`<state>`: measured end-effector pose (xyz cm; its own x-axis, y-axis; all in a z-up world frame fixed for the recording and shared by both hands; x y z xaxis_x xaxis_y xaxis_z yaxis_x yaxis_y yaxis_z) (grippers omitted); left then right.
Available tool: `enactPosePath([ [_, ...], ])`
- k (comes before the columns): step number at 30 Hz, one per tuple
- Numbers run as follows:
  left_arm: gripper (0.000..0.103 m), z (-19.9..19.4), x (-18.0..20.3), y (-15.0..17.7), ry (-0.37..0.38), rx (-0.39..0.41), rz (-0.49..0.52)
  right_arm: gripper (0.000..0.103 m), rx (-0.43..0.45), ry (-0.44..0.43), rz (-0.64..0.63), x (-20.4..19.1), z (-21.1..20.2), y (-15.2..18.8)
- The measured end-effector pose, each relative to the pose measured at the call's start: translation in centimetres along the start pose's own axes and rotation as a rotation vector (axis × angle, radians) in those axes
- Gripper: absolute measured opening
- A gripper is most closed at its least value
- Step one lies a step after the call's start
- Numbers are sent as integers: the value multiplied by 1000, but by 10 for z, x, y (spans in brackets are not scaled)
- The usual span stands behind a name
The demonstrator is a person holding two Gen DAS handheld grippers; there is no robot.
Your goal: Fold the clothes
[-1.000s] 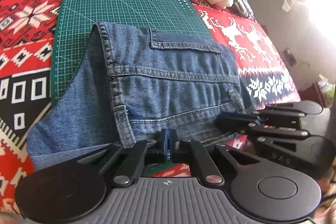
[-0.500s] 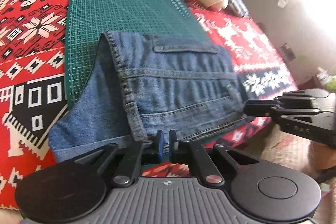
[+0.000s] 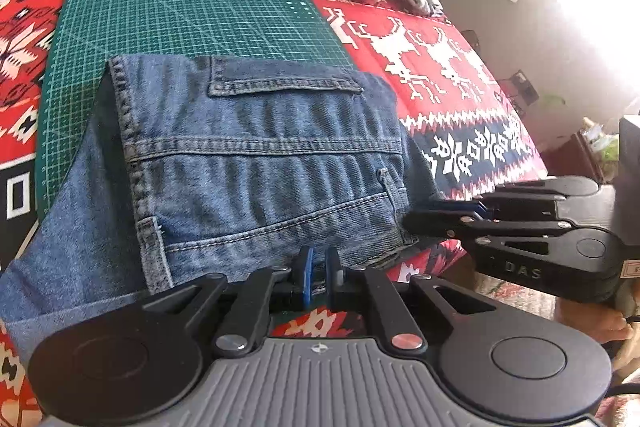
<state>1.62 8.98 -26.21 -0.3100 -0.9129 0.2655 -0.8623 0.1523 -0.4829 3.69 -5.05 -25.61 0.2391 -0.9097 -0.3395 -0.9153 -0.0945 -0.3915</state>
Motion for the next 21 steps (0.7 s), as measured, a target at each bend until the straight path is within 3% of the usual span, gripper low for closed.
enactPosePath([
  [2, 9, -8, -3, 1, -10, 8, -8, 14, 9, -2, 7, 1, -7, -3],
  [4, 25, -19, -6, 0, -27, 27, -16, 20, 27, -4, 5, 0, -15, -7],
  [6, 41, -33, -11, -2, -49, 52, -29, 37, 43, -1, -4, -4, -21, -12],
  [8, 47, -45, -18, -4, -88, 67, -39, 42, 58, 11, -24, -9, -24, -19],
  [12, 72, -59, -38, -5, -188, 73, -63, 75, 50, 52, -22, -7, -21, -30],
  [18, 75, -36, -61, -3, -239, -29, -89, 95, 17, 133, 0, 1, -7, -44],
  [21, 75, -19, -65, -2, -240, -87, -84, 100, -28, 172, 9, 8, 6, -48],
])
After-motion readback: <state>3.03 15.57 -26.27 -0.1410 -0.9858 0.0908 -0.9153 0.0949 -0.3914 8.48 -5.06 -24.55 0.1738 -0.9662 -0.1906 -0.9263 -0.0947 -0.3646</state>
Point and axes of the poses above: each gripper's, at about its wrist camera, not at the fingertips, and z roughly the way its jaws point, x to its right, y to its underside, the point moved 8 cm from there along z, roughly the way its jaws point, and after that the axes turned 15 degrees about z, right-handed, at the moved point
